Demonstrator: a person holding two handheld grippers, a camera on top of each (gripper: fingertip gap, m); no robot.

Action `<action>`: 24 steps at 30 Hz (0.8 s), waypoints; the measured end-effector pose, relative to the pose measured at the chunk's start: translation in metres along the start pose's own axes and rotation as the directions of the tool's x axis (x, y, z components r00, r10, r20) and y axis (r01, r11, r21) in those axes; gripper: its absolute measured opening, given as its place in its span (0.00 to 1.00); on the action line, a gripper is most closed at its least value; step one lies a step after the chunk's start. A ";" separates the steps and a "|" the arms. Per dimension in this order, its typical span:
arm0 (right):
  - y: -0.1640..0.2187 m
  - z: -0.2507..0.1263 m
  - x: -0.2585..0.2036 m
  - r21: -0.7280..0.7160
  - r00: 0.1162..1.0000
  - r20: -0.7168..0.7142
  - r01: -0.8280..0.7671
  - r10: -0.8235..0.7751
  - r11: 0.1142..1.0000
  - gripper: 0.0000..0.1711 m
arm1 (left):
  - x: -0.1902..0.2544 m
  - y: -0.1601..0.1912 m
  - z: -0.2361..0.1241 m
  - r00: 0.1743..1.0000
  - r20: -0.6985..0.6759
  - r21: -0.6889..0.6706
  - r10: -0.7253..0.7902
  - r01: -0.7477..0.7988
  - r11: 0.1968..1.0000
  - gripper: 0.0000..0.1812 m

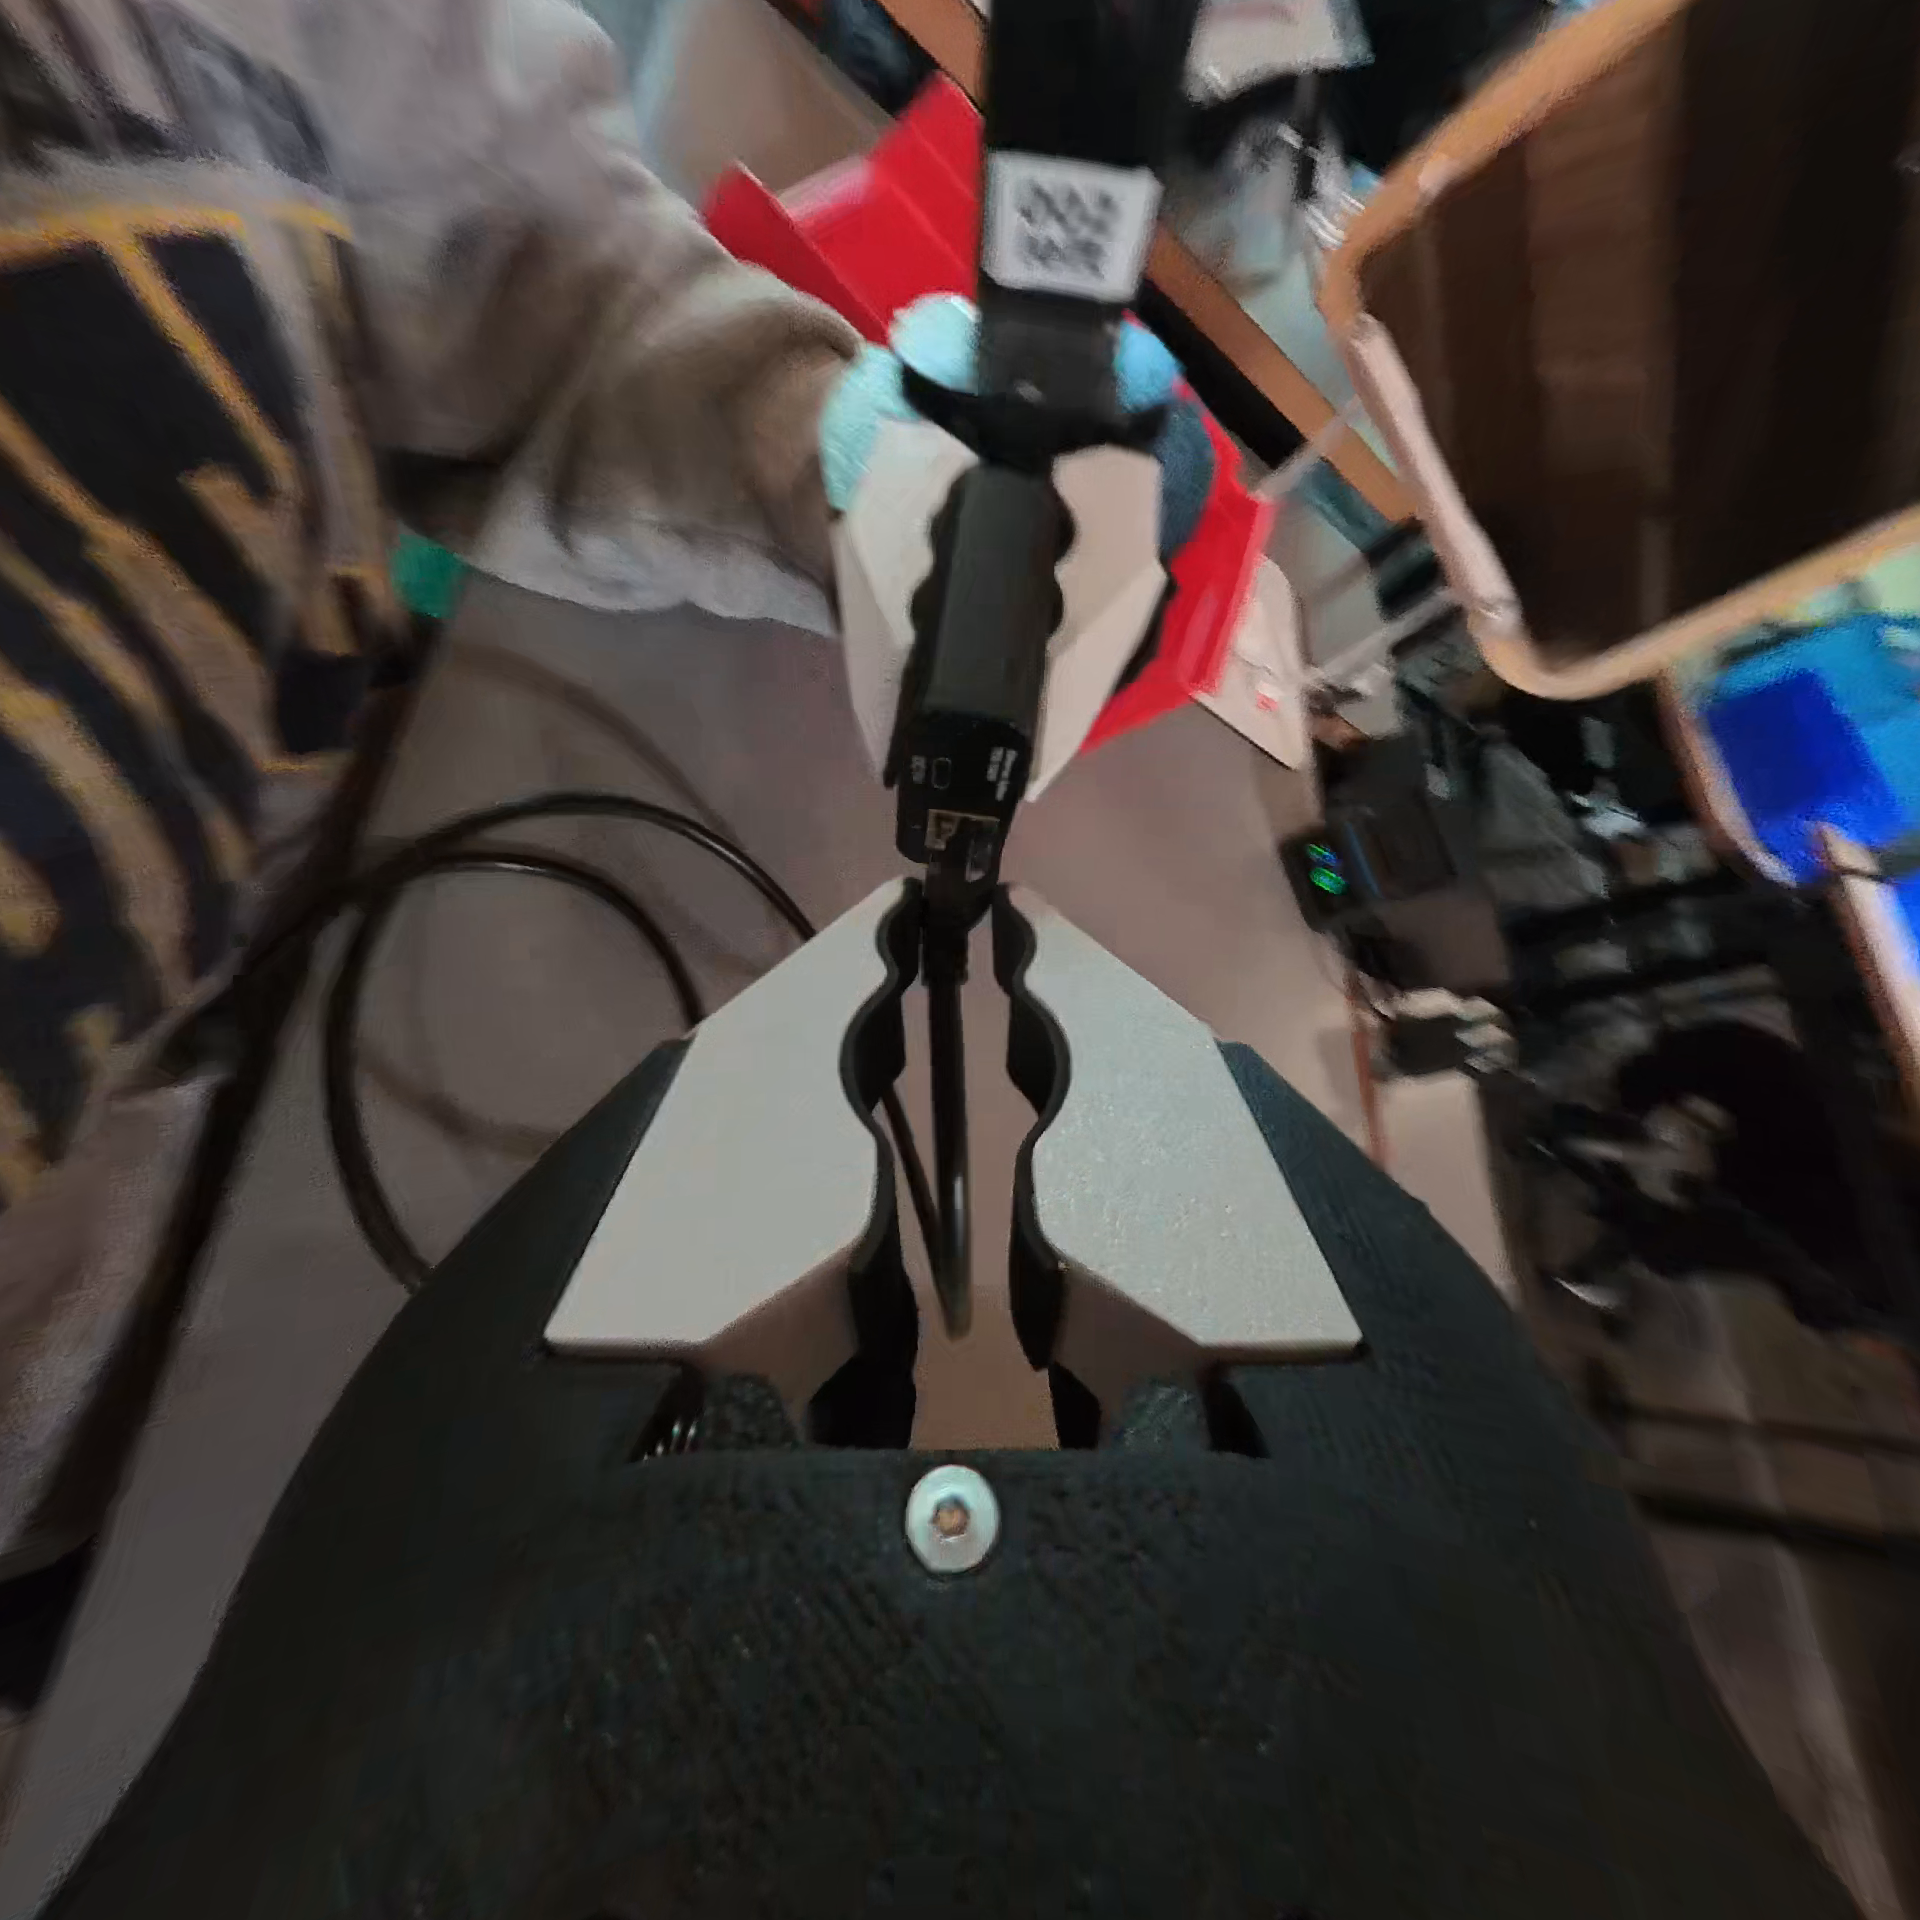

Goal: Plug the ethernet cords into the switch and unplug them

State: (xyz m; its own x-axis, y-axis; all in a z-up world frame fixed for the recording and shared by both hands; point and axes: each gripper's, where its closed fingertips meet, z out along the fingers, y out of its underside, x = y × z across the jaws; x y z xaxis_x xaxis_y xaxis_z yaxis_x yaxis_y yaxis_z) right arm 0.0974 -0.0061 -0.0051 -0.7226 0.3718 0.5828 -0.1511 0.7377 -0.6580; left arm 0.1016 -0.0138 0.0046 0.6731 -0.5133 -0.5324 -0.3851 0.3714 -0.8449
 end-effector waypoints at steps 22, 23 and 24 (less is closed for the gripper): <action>0.033 -0.012 -0.023 -0.422 0.866 0.172 0.495 -0.469 0.760 0.07 | 0.007 0.007 -0.014 0.957 -0.171 0.032 -0.234 0.243 0.970 0.12; 0.036 -0.021 -0.016 -0.435 0.889 0.134 0.449 -0.437 0.780 0.06 | -0.015 0.003 -0.030 0.966 -0.084 0.091 -0.245 0.253 0.963 0.12; 0.038 -0.028 -0.009 -0.436 0.915 0.087 0.390 -0.393 0.811 0.06 | -0.032 0.001 -0.042 0.967 -0.009 0.136 -0.254 0.253 0.958 0.12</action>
State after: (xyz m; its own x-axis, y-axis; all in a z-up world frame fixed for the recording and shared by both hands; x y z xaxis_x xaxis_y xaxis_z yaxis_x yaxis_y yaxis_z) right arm 0.1170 0.0345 -0.0220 -0.6607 0.0016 0.7506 -0.1097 0.9891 -0.0987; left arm 0.0532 -0.0293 0.0189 0.7433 -0.5976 -0.3005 -0.1126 0.3310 -0.9369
